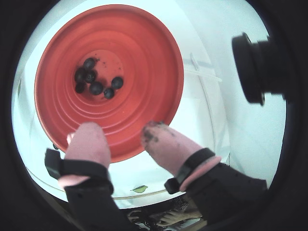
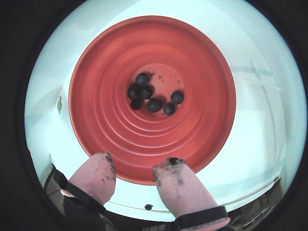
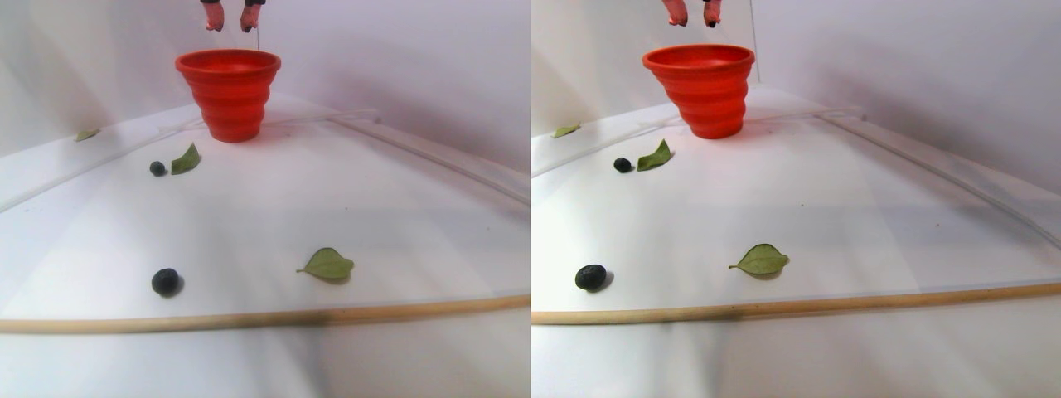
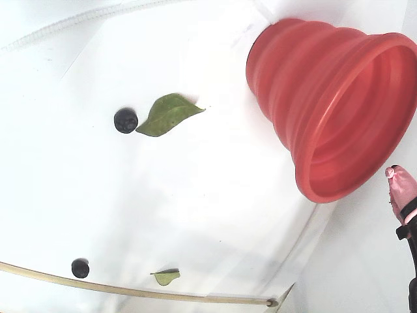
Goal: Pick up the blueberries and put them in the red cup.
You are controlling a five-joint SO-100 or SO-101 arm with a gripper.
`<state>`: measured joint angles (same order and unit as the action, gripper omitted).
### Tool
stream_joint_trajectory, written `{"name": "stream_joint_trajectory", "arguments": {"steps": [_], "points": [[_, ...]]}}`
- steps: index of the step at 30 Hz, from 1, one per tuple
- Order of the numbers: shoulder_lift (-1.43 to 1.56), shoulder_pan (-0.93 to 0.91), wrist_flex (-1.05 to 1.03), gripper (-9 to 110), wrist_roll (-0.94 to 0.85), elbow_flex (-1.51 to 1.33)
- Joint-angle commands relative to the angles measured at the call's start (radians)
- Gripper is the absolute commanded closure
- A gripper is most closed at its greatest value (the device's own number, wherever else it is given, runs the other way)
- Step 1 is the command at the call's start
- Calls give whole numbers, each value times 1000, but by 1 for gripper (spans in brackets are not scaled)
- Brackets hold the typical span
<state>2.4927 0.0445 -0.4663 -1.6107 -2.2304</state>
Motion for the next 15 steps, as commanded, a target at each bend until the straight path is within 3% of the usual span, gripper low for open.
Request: {"name": "stream_joint_trajectory", "arguments": {"steps": [1,15], "points": [[25,2,12,84,-9,11],[101,101,-5,85,-21,-100]]}}
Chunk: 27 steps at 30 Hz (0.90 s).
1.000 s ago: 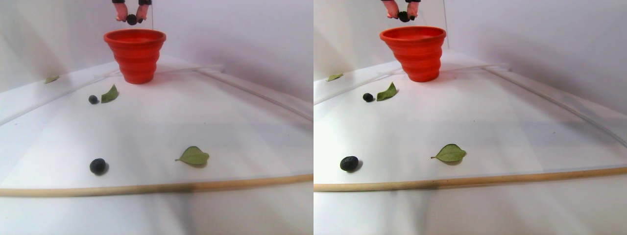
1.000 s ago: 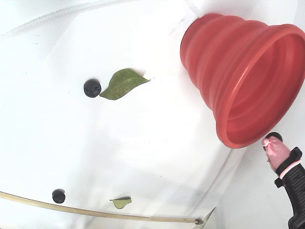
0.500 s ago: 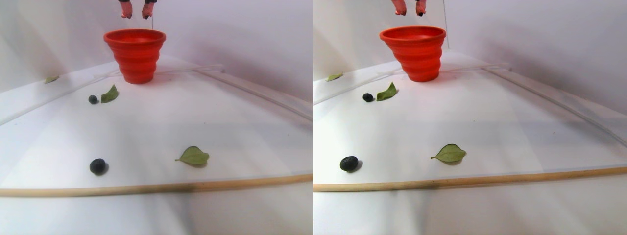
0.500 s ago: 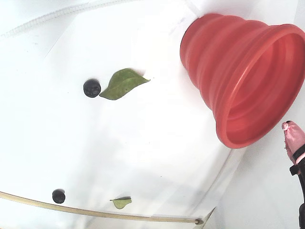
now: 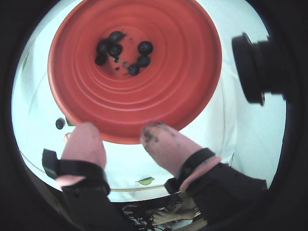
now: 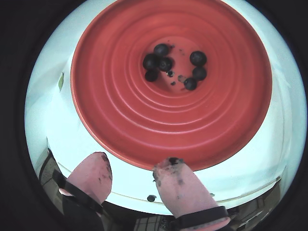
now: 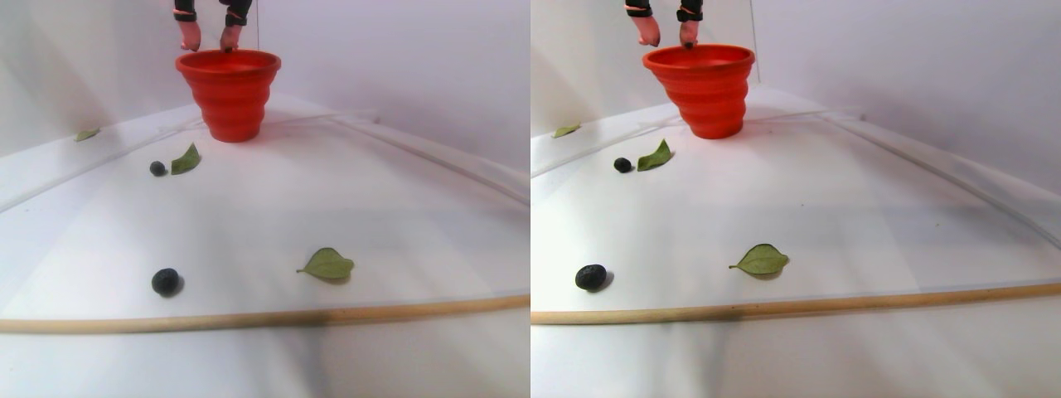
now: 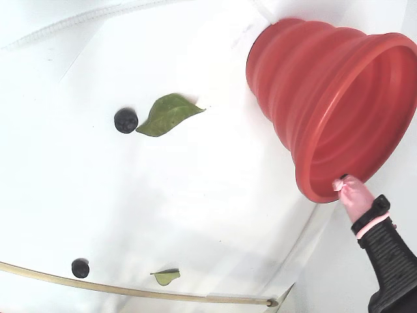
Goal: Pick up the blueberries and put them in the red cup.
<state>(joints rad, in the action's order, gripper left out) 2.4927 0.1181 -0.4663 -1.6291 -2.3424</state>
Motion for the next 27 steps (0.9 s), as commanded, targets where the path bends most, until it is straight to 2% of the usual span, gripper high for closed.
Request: {"name": "stream_joint_trajectory", "arguments": {"steps": [1,27], "points": [[109,34,-12,85,-3,6],[273,222,-106,85,-44,-232]]}}
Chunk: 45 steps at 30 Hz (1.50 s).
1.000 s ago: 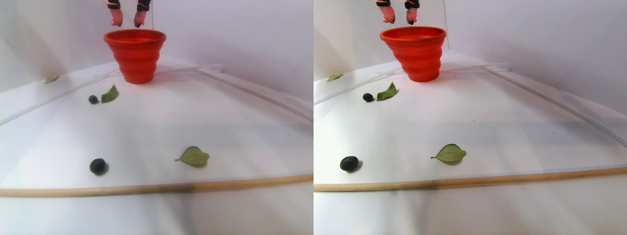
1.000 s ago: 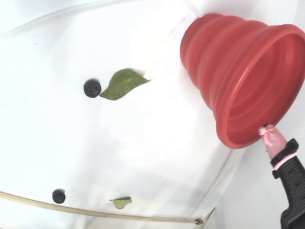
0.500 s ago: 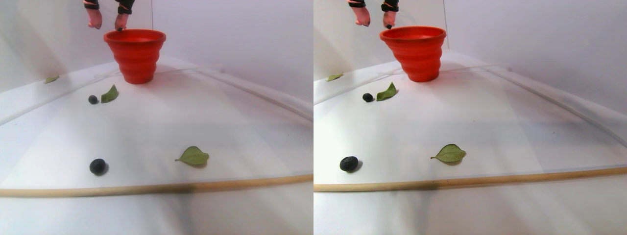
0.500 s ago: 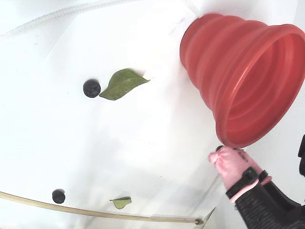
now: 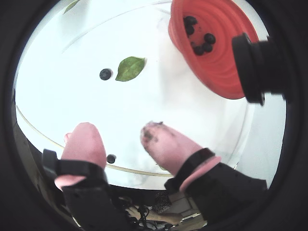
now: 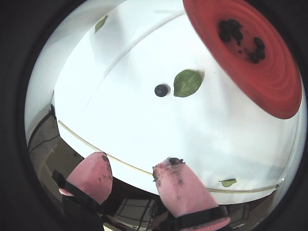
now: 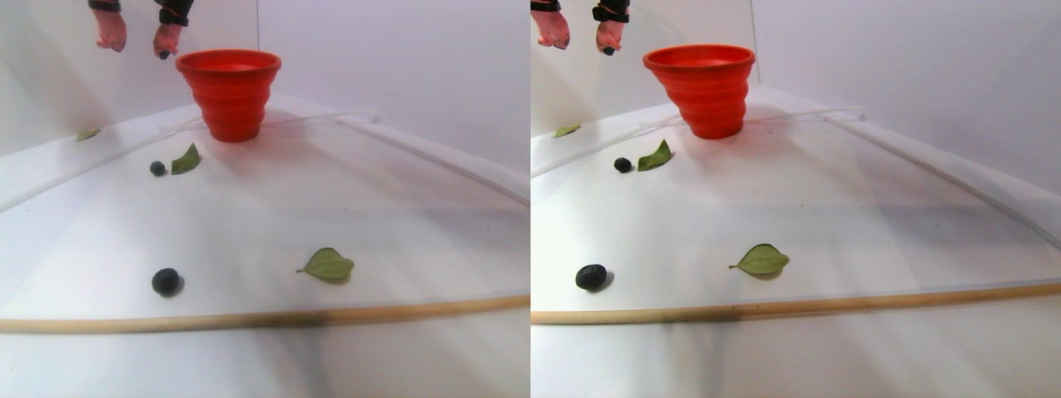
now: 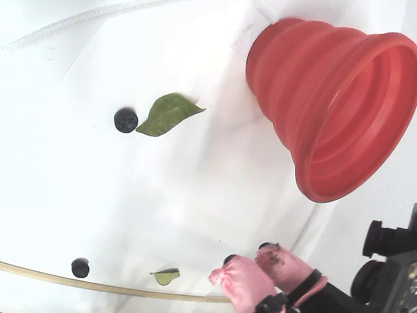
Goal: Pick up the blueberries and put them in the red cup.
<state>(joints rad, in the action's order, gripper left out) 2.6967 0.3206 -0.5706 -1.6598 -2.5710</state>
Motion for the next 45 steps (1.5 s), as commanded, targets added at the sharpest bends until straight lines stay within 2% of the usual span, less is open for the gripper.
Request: {"name": "stream_joint_trajectory", "arguments": {"steps": [1,26,32,40,45], "points": [[69,21,2,85,-15,-15],[3,61,221,85,-60,-293],[-152,67,359,85,-80,-285],[-213,57,477,85,-121,-322],[-387,49,629,85,-150,-310]]}}
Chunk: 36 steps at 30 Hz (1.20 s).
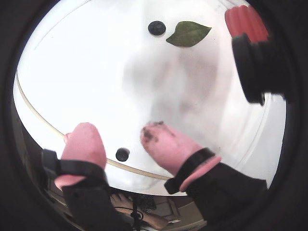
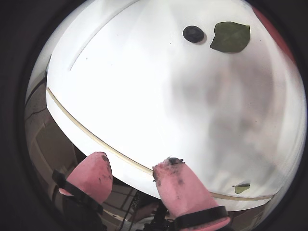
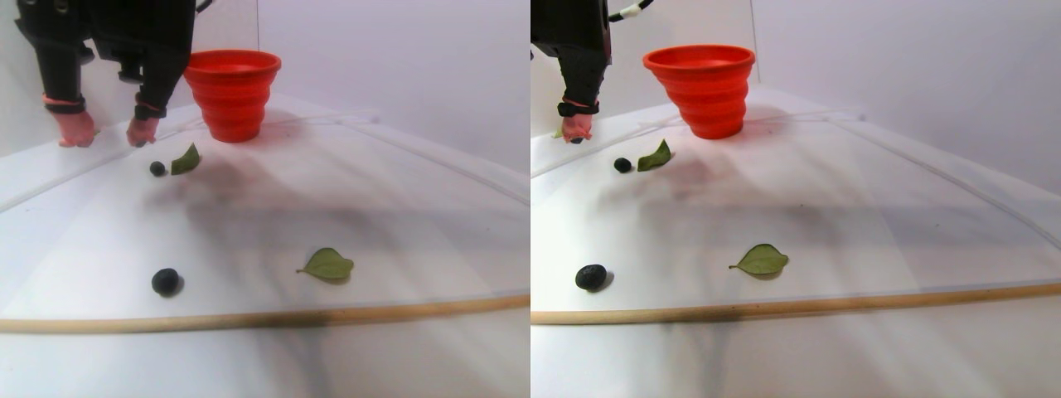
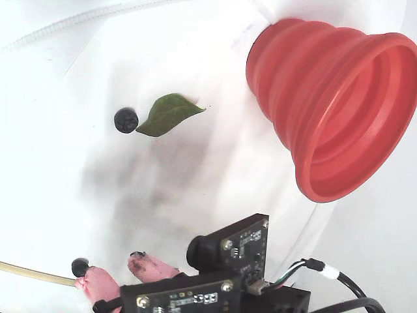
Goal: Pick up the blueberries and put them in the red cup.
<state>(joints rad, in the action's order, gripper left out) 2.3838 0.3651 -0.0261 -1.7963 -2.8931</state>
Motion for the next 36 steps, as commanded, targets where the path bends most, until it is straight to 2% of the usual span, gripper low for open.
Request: {"name": "stream_joint_trajectory", "arguments": {"steps": [1,15,28,36], "points": [[-95,3,104,85,-17,17],[-311,-25,393,84,-91,29],[-471,-49,561,84,-120,84],[-525,-51,595,82,-109,127]]}}
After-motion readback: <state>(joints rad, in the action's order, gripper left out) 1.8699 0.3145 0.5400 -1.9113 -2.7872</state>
